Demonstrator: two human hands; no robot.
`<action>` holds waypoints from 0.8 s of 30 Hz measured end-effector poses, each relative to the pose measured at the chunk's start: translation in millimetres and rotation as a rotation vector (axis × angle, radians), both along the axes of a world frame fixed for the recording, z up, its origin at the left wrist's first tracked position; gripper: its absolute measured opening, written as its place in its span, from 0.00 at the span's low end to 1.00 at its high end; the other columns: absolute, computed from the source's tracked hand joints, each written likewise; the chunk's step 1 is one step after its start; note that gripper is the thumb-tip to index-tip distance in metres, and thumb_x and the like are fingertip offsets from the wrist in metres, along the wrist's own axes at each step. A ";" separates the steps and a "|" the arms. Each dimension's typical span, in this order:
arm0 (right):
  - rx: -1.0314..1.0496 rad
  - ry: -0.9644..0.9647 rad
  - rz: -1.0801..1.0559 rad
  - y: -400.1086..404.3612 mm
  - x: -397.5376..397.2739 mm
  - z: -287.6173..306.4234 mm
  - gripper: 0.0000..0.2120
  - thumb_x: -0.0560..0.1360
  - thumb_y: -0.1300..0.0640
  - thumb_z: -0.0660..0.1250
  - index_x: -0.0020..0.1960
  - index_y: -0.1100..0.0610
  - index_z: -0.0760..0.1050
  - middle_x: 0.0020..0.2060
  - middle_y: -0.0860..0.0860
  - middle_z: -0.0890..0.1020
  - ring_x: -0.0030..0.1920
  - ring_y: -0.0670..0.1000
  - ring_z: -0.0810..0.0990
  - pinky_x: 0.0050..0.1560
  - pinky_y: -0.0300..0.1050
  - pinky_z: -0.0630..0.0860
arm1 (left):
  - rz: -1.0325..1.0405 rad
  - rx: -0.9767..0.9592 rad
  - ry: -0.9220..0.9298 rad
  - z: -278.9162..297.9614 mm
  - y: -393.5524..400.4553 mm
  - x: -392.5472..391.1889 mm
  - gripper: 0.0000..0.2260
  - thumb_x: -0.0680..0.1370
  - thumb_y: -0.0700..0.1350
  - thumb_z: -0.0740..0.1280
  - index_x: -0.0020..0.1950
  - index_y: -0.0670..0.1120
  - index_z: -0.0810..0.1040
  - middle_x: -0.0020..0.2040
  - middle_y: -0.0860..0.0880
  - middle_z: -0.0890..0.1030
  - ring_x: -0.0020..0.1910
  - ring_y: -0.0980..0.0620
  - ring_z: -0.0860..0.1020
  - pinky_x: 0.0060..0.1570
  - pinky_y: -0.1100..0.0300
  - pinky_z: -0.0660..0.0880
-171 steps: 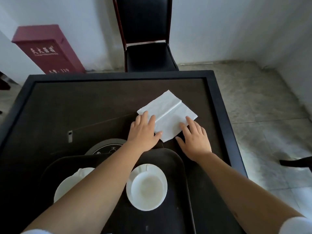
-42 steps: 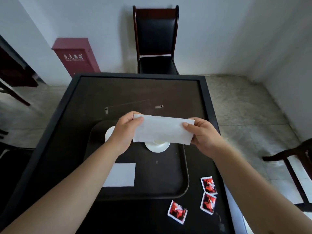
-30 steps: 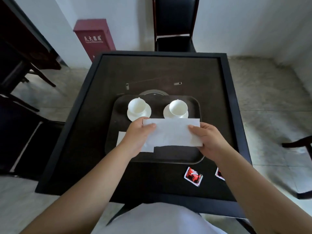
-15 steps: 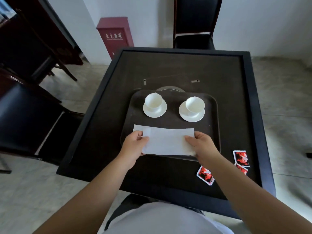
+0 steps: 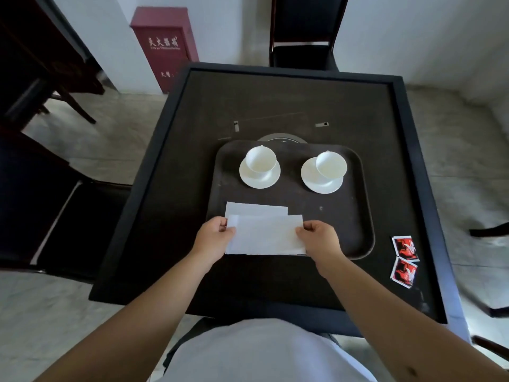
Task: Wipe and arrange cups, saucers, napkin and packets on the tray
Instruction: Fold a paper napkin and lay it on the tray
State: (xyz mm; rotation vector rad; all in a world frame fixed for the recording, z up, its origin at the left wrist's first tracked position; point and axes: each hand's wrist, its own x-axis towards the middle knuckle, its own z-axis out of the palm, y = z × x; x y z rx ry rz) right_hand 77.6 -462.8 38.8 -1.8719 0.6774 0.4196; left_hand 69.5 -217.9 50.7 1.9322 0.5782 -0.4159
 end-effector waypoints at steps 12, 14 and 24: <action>-0.146 0.054 -0.037 30.7 32.7 -31.4 0.02 0.77 0.54 0.67 0.48 0.49 0.79 0.42 0.45 0.81 0.43 0.47 0.79 0.41 0.42 0.76 | -0.081 0.120 0.050 -42.3 19.2 48.5 0.06 0.77 0.46 0.66 0.41 0.46 0.76 0.38 0.49 0.79 0.36 0.51 0.76 0.34 0.57 0.71; -0.157 0.060 -0.036 30.8 37.9 -37.9 0.03 0.77 0.53 0.67 0.50 0.49 0.78 0.42 0.44 0.80 0.43 0.46 0.78 0.39 0.41 0.75 | -0.102 0.142 0.060 -48.4 19.9 53.5 0.07 0.77 0.46 0.66 0.40 0.47 0.75 0.36 0.49 0.77 0.34 0.51 0.75 0.34 0.57 0.71; -0.220 0.087 0.000 32.6 49.8 -61.5 0.07 0.78 0.52 0.66 0.54 0.50 0.79 0.41 0.42 0.80 0.41 0.45 0.78 0.43 0.46 0.80 | -0.149 0.308 0.016 -62.1 22.5 67.7 0.09 0.78 0.46 0.66 0.42 0.42 0.76 0.38 0.44 0.80 0.35 0.49 0.77 0.32 0.58 0.71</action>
